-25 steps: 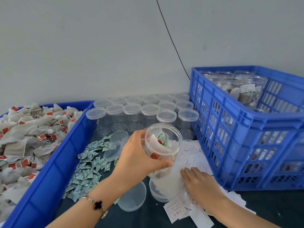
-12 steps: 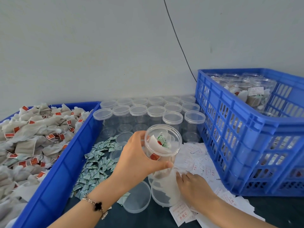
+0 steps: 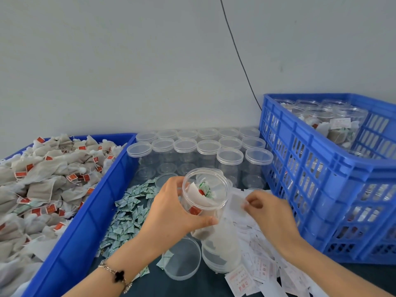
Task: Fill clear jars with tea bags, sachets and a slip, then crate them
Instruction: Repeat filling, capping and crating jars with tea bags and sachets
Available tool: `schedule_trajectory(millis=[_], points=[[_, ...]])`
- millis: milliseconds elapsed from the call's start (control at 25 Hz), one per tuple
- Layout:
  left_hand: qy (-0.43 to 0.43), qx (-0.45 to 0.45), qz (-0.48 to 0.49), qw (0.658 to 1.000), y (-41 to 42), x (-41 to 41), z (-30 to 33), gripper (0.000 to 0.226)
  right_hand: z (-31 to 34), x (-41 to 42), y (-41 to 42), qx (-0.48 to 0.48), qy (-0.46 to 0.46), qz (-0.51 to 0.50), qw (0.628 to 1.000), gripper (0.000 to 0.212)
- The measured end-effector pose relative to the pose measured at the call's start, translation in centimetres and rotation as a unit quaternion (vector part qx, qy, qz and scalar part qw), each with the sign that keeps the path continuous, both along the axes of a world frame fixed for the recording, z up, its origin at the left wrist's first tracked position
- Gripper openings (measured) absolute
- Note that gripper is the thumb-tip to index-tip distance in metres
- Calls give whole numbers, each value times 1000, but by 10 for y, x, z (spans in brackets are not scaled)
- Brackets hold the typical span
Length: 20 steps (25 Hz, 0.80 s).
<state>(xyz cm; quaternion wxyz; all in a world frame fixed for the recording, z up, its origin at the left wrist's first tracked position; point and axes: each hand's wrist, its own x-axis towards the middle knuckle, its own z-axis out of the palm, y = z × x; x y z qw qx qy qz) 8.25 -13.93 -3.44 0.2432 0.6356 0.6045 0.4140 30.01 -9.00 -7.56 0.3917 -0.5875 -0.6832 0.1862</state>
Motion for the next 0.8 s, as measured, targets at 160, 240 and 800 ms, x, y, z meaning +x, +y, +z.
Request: schedule_trajectory(millis=[160,240,800], points=[[24,2,-2,1000,1,-1,1,97,52,-9,-17,346,-9,54,936,7],[30,8,-13,999,-1,1,4,92,67,-17,-25,432,-98,137,886,15],[23,85,-55,995,-8,62,54,78,117,38,-68,208,-270,283,896,59]])
